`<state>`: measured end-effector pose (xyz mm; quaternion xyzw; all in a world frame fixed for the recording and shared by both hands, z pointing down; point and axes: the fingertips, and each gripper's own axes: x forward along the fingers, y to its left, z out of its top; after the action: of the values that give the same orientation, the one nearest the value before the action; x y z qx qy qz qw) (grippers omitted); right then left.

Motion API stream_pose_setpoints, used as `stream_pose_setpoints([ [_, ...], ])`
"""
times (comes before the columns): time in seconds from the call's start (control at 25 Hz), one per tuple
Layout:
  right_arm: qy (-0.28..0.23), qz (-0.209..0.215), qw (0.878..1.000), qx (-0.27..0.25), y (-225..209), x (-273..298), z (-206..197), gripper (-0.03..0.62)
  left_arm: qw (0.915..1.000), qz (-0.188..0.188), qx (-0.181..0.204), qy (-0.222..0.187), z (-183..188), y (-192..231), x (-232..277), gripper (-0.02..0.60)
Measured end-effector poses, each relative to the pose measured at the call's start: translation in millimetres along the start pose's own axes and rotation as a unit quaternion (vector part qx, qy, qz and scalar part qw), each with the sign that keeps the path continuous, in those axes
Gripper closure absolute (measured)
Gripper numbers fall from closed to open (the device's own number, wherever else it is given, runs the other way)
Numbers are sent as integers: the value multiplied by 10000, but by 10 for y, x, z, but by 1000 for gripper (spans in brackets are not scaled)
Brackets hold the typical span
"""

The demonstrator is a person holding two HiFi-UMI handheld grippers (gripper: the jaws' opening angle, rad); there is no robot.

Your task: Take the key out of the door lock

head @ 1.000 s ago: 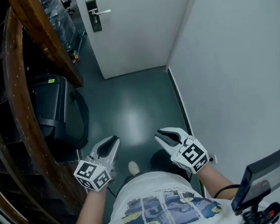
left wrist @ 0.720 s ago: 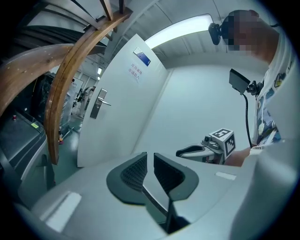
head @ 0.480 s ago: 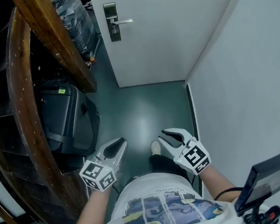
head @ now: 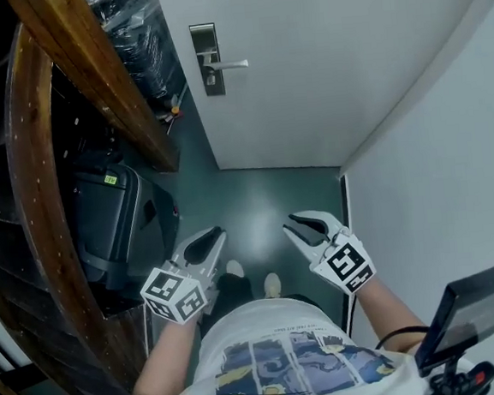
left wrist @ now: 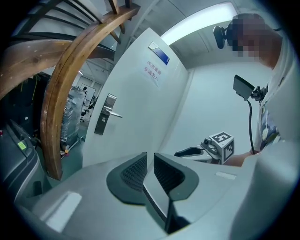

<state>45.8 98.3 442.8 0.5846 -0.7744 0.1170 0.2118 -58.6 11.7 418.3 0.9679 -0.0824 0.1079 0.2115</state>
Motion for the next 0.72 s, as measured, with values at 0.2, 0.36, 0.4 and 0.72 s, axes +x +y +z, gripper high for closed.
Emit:
stream_pose_setpoints([
  [0.2,114,95,9998,-146,-460,476,194,523,9997,33,-226,-17,226,545,320,531],
  [0.36,182,48,9988,-443,-783,809,455,523,9997,-24,-210,-113,496,904,518,529],
  [0.4,197,23,9983,-556,-885,885,516,523,9997,-40,-189,-146,548,969,567,529],
  [0.72,242,-27,9890,-1460,-1781,1590,1050,479,9984,299,-417,-253,712,1517,834,523],
])
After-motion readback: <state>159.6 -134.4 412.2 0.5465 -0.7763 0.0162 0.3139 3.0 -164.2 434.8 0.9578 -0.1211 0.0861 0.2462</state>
